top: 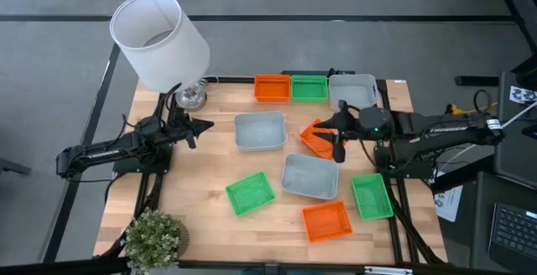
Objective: Stack baskets by color
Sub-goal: Stack the right green bin on the top green bin
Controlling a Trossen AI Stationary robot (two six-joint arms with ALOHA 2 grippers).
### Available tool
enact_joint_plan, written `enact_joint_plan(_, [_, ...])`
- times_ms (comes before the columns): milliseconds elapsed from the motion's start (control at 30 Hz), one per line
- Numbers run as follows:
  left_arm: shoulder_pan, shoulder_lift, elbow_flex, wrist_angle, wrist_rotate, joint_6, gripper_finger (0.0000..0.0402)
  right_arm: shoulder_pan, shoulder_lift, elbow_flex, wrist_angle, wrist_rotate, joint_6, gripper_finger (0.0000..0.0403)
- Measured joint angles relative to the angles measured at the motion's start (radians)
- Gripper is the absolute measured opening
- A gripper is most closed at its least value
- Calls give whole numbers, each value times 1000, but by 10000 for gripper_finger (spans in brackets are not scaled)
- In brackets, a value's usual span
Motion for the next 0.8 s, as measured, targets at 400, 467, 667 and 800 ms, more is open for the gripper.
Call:
enact_joint_plan(400, [-28, 0, 0, -78, 0, 5, 0, -1, 59, 176, -144, -25, -16, 114])
enact_joint_plan(467, [-28, 0, 0, -78, 0, 8, 0, -1, 59, 176, -192, -24, 57, 114])
enact_joint_plan(667, [-28, 0, 0, -78, -4, 62, 0, 5, 59, 176, -530, -87, 410, 114])
enact_joint_plan(800, [-28, 0, 0, -77, -8, 136, 0, 54, 59, 176, -777, -106, 595, 114])
